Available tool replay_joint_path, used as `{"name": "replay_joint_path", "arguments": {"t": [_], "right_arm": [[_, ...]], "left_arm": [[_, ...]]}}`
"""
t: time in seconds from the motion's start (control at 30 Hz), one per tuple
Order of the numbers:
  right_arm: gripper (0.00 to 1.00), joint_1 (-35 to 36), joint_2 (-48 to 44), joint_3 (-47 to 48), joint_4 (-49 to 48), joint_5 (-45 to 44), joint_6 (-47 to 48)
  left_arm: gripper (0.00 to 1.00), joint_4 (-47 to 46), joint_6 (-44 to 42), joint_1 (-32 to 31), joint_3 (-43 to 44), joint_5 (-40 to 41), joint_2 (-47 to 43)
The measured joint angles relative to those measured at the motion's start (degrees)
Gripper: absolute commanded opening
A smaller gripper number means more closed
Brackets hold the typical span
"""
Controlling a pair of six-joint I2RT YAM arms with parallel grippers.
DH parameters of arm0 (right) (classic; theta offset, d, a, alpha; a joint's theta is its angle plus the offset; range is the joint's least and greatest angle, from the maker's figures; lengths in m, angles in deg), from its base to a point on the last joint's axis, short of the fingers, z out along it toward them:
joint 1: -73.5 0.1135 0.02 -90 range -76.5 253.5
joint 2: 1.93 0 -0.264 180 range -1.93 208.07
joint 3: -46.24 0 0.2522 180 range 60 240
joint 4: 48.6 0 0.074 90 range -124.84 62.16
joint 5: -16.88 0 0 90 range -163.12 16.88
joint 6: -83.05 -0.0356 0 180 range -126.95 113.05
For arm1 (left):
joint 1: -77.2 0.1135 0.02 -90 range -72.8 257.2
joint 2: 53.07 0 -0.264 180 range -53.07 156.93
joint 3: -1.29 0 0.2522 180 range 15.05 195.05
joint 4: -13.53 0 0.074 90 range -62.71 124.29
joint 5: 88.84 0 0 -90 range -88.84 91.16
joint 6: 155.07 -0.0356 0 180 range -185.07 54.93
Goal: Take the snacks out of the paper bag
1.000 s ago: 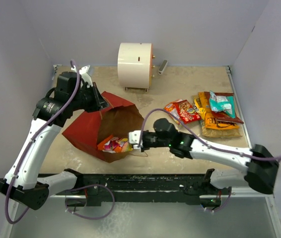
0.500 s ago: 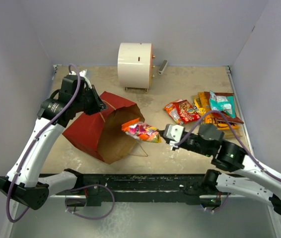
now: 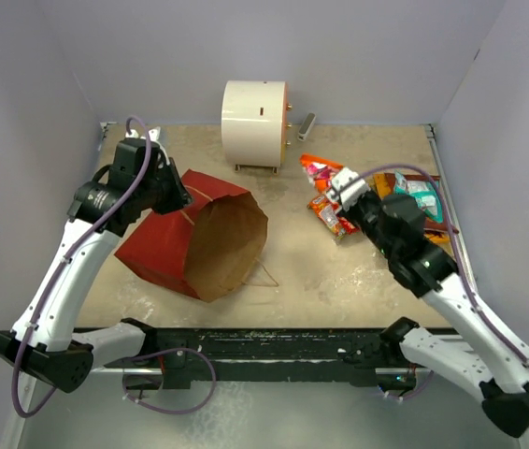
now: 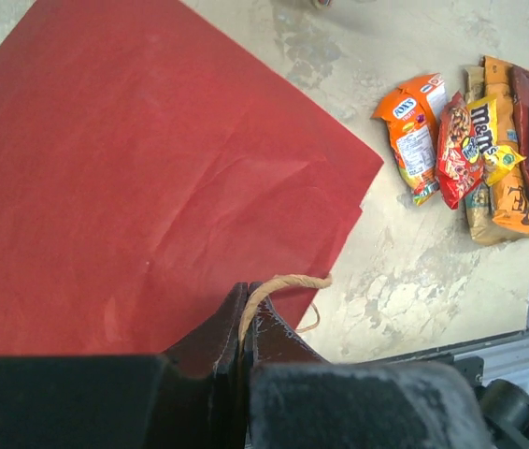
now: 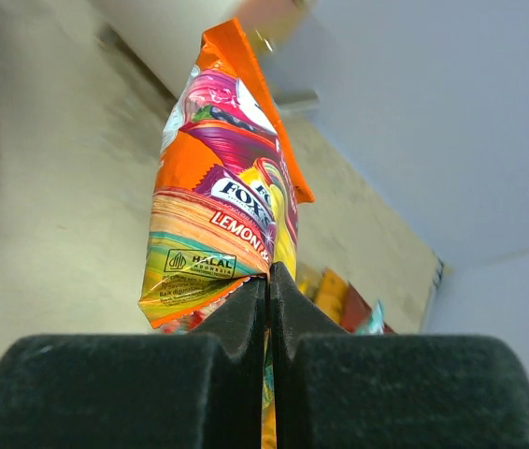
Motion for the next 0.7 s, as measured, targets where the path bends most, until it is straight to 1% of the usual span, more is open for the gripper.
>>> {"name": "replay_joint_path", "arguments": {"t": [0.13,0.2,0.27,0.43,0.7], "right_arm": [[0.0,-12.0,8.4,-0.4,-3.4,4.7,1.0],[0.0,-16.5,12.3,-0.5,-5.1,7.5,1.7],[0.0,-19.4,16.1,-0.5,-6.6,9.2,3.0],[0.0,-22.2,21.1,-2.2,-9.7,11.9,6.4],[0.0,-23.4,23.0,-7.2,-11.5,12.0,12.4]], "left_arm": [[0.0,0.1,-3.1,0.0,2.8,-0.2,1.5],[0.0,0.1,-4.5,0.0,3.5,-0.6,2.1],[0.0,0.2,-5.6,0.0,3.6,-1.1,2.4],[0.0,0.3,-8.1,0.0,3.6,-2.4,3.0],[0.0,-0.3,-9.5,0.0,2.7,-4.6,3.0]]}}
